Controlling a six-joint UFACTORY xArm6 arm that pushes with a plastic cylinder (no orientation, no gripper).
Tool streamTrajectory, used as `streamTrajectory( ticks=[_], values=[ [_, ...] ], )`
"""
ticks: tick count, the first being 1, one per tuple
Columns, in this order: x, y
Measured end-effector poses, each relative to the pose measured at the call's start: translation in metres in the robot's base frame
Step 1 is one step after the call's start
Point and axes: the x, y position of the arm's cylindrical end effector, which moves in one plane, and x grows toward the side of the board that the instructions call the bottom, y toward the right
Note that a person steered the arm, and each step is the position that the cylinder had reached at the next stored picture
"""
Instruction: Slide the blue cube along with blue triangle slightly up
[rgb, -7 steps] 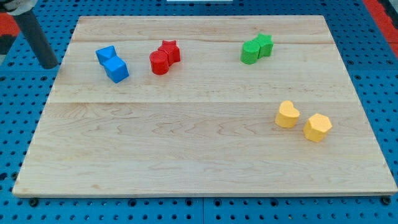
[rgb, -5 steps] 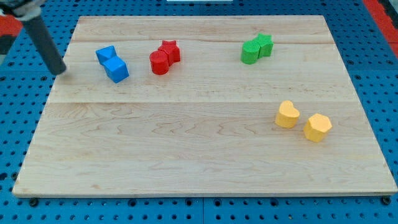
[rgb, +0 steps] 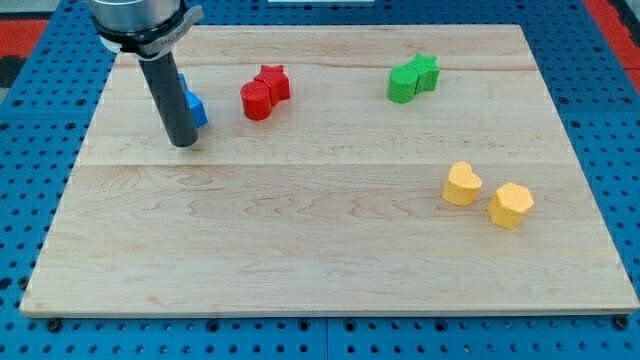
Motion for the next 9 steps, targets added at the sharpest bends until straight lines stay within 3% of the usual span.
streamTrajectory(
  ticks=[2, 4, 9],
  values=[
    [-0.018, 0.014],
    [-0.021, -0.013],
    [-0.049, -0.018]
  ],
)
